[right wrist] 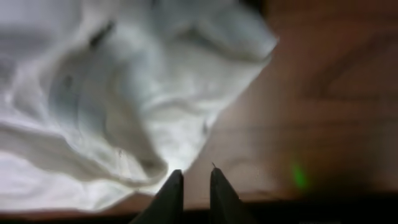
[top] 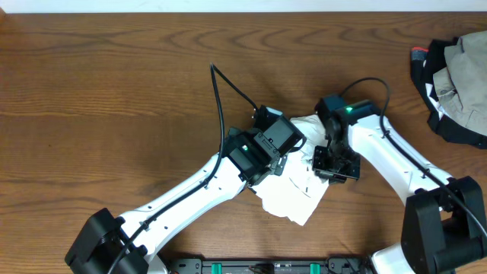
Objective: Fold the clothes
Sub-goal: 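Release the right gripper and withdraw it rightward from the shirt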
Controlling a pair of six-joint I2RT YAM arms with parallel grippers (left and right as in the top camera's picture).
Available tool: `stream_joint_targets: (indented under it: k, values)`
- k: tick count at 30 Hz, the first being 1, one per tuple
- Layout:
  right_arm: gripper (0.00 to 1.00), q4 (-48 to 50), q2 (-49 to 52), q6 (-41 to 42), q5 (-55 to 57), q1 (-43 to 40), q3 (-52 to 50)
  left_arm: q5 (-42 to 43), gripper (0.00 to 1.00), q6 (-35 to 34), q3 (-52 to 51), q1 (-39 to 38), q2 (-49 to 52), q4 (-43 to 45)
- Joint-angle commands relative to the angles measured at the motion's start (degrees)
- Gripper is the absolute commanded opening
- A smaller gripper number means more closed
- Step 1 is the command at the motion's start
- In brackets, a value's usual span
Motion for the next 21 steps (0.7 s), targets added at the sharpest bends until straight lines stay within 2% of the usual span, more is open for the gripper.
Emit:
stream_joint_targets:
  k: [1,2,3,4,6,8,12,16,21]
  values:
    - [0.25,1.53,-0.2,-0.85,2.12,-4.74,0.48,10.16,0.97,7.54,-0.13,0.15,-1.16,-0.2]
    - [0.71,2.34,-0.2,-1.6,2.08,-6.4,0.48,14.03,0.97,9.53,-0.13,0.15,-1.16,0.13]
    - [0.93,3.17,-0.2,-2.64,1.92,-8.35,0.48,17.73,0.97,11.63,-0.13,0.13,-1.16,0.59]
    - [0.99,3.91,-0.2,-4.09,1.42,-10.38,0.48,20.15,0.97,12.87,-0.13,0.09,-1.09,1.22]
    - [0.99,5.07,-0.2,-6.21,0.5,-14.16,0.48,21.35,0.93,13.18,-0.13,-0.09,-0.94,2.62]
    - [0.99,5.7,-0.2,-6.78,-0.2,-17.92,0.48,21.31,0.71,13.14,-0.13,-0.13,-0.66,4.2]
    - [0.99,5.68,-0.2,-6.91,-0.46,-22.58,0.46,21.31,0.49,12.5,-0.13,-0.13,0.15,7.34]
    - [0.99,5.88,-0.2,-8.57,-0.44,-23.98,0.46,21.38,0.22,10.27,-0.13,-0.13,1.25,7.82]
    - [0.99,6.88,-0.2,-9.33,-0.44,-23.98,0.46,25.31,0.09,10.16,-0.13,-0.46,4.76,7.45]
